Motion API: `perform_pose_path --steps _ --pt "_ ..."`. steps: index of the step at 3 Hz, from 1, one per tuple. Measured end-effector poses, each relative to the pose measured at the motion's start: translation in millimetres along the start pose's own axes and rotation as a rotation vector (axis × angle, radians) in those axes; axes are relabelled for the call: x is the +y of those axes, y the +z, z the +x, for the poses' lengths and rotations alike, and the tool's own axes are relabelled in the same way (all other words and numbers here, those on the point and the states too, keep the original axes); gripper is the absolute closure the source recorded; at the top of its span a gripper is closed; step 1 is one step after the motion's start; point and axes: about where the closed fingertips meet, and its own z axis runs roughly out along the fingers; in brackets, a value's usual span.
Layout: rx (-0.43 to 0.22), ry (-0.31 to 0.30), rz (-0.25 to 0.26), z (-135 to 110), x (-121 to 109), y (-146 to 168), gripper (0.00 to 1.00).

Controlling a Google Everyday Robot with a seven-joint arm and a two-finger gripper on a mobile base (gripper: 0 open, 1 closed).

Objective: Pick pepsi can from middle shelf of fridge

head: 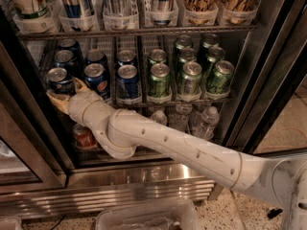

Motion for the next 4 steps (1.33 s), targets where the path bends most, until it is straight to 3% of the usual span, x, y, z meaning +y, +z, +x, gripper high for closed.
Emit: perform_pose_path --steps 2,4 --pt "-0.016 -0.017 -0.002 -15 3 -8 1.0" --pt "-0.075 -0.088 -0.033 -64 10 -28 1.0"
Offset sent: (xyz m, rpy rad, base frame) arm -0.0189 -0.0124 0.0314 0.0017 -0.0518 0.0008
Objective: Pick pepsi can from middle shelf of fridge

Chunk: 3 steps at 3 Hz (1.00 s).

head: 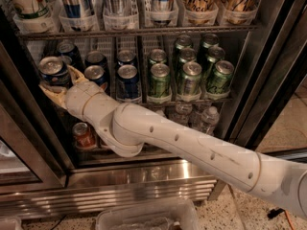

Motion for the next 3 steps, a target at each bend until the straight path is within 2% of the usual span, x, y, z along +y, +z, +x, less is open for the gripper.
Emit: perform_pose_path --steps 1,3 --pt "0.011 -0.038 -0.034 -9 6 -12 1.0" --pt "0.057 -0.079 -0.111 3 19 -49 1.0"
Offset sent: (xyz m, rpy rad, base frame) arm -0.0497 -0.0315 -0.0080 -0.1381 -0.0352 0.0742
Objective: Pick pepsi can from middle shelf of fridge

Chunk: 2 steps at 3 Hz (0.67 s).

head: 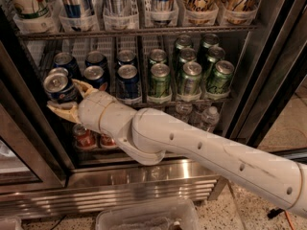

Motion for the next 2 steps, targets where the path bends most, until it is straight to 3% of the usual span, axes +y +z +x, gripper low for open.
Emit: perform_pose_path --steps 2 --pt "0.0 0.01 -0.065 30 6 -36 1.0"
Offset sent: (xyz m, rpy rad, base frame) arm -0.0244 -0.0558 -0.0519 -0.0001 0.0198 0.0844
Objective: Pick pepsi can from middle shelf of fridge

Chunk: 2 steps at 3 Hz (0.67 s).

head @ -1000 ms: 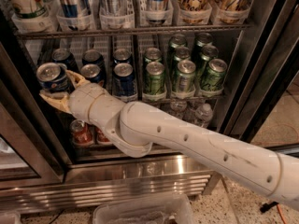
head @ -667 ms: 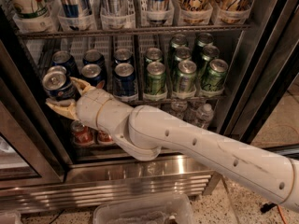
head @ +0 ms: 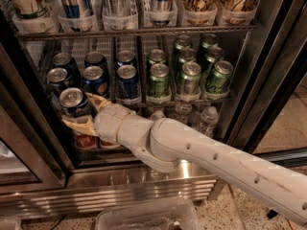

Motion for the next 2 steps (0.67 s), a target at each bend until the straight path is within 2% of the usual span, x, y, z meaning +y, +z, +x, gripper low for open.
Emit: perform_pose_path --steps 1,2 --pt "0.005 0.005 -0.033 8 2 -24 1.0" --pt "0.049 0.026 -0.085 15 11 -47 1.0"
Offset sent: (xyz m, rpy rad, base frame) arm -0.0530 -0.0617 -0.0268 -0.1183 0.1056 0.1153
